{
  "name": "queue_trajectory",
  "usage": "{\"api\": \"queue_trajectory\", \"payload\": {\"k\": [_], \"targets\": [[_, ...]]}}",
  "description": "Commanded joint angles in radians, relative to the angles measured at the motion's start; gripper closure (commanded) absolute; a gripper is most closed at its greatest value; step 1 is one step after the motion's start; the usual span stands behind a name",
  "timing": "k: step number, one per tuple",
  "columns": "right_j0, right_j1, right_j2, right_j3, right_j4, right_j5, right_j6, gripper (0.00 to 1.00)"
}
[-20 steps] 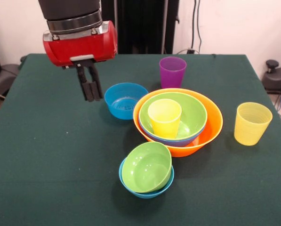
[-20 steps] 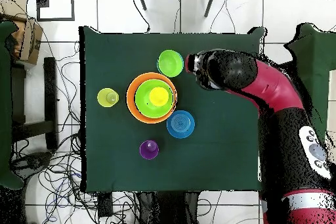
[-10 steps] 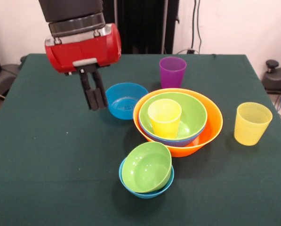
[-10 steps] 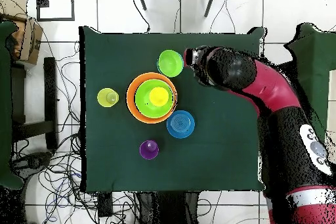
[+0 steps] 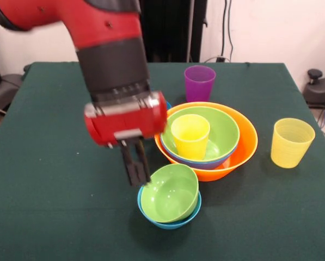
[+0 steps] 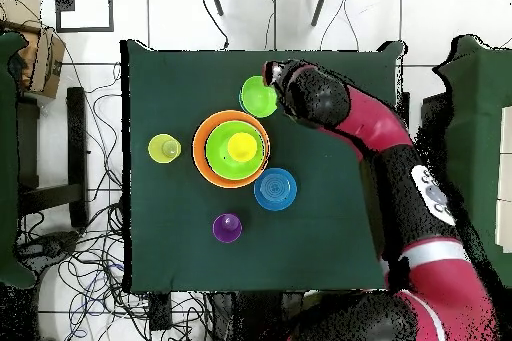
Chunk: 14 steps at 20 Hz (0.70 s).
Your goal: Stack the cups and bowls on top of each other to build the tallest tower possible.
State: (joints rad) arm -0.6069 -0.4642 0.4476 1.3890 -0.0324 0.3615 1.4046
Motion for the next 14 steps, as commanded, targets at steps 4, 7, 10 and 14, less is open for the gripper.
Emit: {"api": "queue_trajectory", "payload": {"k": [4,7,10,14], "targets": [[0.033,0.136,0.031,-0.036,-0.043,-0.112,0.087,0.0],[0.047,0.117,0.005,-0.024,-0.035,-0.1,0.104,0.0],[0.059,0.108,-0.018,-0.011,-0.028,-0.104,0.129,0.0],[0.06,0.133,-0.015,-0.026,-0.03,-0.125,0.129,0.0]]}}
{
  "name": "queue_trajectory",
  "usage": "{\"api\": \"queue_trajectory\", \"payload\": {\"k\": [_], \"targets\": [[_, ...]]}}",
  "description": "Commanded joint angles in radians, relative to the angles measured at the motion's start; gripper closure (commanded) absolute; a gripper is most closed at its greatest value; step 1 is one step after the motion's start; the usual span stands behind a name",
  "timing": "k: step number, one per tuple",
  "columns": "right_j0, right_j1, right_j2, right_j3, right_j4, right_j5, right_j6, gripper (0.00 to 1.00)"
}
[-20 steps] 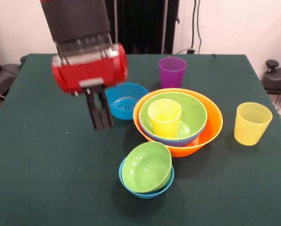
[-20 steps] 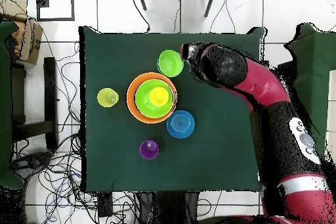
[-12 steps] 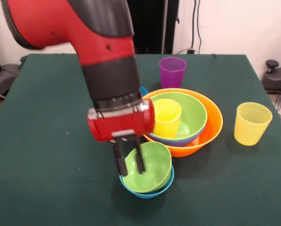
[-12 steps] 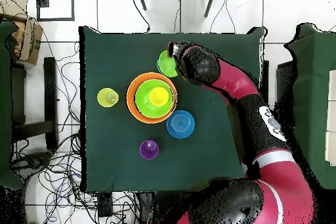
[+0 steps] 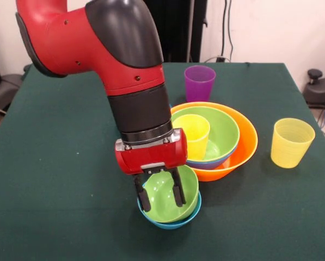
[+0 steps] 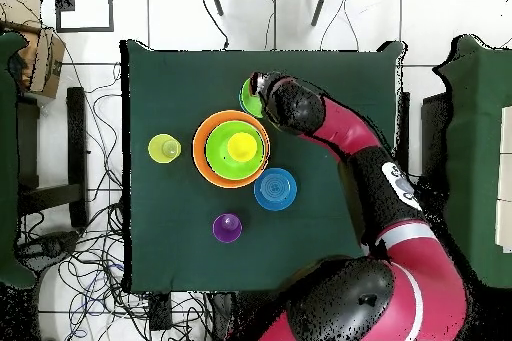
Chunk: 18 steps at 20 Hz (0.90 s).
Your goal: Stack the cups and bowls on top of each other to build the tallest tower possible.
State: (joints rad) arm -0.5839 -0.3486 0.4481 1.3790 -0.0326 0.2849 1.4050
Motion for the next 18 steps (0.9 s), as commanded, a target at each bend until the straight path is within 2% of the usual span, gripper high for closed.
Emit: {"api": "queue_trajectory", "payload": {"k": [1,10,18], "targets": [[0.038,0.022,-0.014,-0.021,-0.029,-0.051,0.128,0.0],[0.038,0.059,0.017,-0.046,-0.017,-0.079,0.131,0.0],[0.028,0.144,0.072,-0.069,0.087,-0.091,0.204,0.0]]}}
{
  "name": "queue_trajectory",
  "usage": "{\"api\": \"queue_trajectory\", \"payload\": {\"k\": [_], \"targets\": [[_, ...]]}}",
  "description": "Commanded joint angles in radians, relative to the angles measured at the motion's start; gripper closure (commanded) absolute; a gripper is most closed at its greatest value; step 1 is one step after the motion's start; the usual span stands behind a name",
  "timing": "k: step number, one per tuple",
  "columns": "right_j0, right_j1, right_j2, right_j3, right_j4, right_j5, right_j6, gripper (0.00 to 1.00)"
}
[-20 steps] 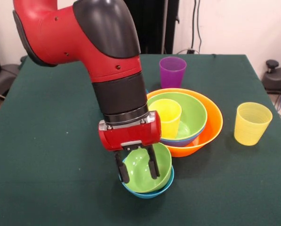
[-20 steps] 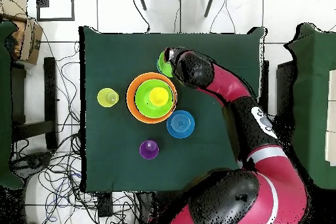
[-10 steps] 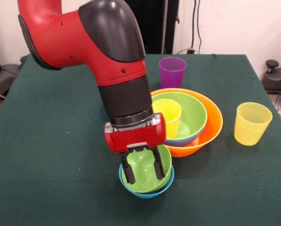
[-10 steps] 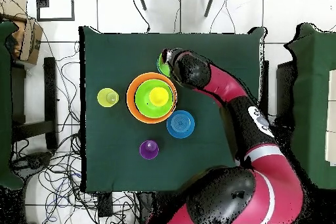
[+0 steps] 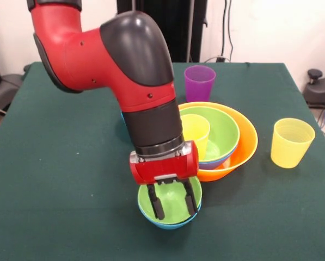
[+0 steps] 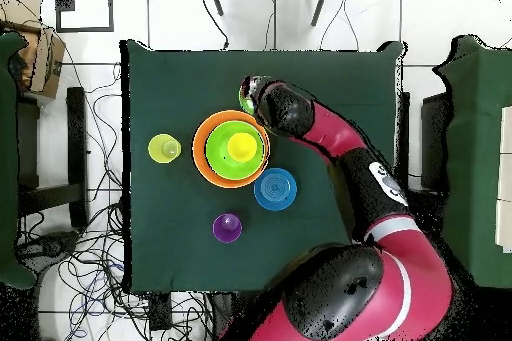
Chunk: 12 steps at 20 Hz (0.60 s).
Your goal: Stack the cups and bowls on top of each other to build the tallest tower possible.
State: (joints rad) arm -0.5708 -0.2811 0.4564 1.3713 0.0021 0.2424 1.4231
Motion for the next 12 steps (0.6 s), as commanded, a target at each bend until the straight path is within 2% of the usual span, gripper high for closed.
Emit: {"api": "queue_trajectory", "payload": {"k": [1,3,6,12], "targets": [[0.017,0.091,0.067,-0.074,0.062,-0.047,0.187,0.0],[0.016,0.107,0.067,-0.075,0.073,-0.036,0.187,0.0],[0.051,0.125,0.003,-0.101,0.11,-0.003,0.226,0.0],[0.05,0.137,0.012,-0.11,0.111,-0.037,0.228,0.0]]}}
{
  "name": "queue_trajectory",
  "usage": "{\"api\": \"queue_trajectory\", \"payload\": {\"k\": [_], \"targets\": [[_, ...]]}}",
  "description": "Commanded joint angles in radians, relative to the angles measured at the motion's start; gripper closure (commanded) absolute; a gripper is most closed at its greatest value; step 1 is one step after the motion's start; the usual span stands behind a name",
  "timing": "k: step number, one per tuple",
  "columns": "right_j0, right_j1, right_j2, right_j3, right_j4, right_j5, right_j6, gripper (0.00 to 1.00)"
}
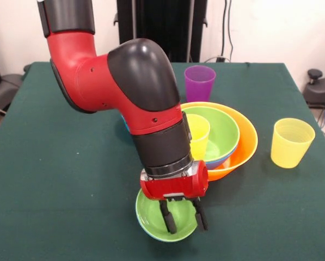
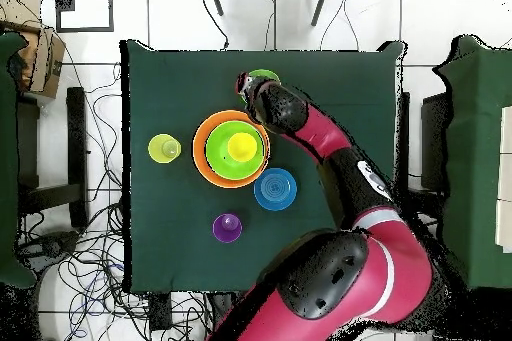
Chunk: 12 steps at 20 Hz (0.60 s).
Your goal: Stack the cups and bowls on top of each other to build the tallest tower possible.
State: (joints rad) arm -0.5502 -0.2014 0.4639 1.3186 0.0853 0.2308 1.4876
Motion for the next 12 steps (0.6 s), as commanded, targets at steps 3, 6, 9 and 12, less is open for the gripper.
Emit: {"api": "queue_trajectory", "payload": {"k": [3,6,9,12], "targets": [[0.03,0.06,0.002,-0.057,0.027,-0.037,0.169,0.0],[0.031,0.053,-0.004,-0.054,0.024,-0.034,0.176,0.0],[0.029,0.049,-0.005,-0.045,0.017,-0.045,0.187,0.0],[0.028,0.039,-0.007,-0.034,0.01,-0.051,0.199,0.0]]}}
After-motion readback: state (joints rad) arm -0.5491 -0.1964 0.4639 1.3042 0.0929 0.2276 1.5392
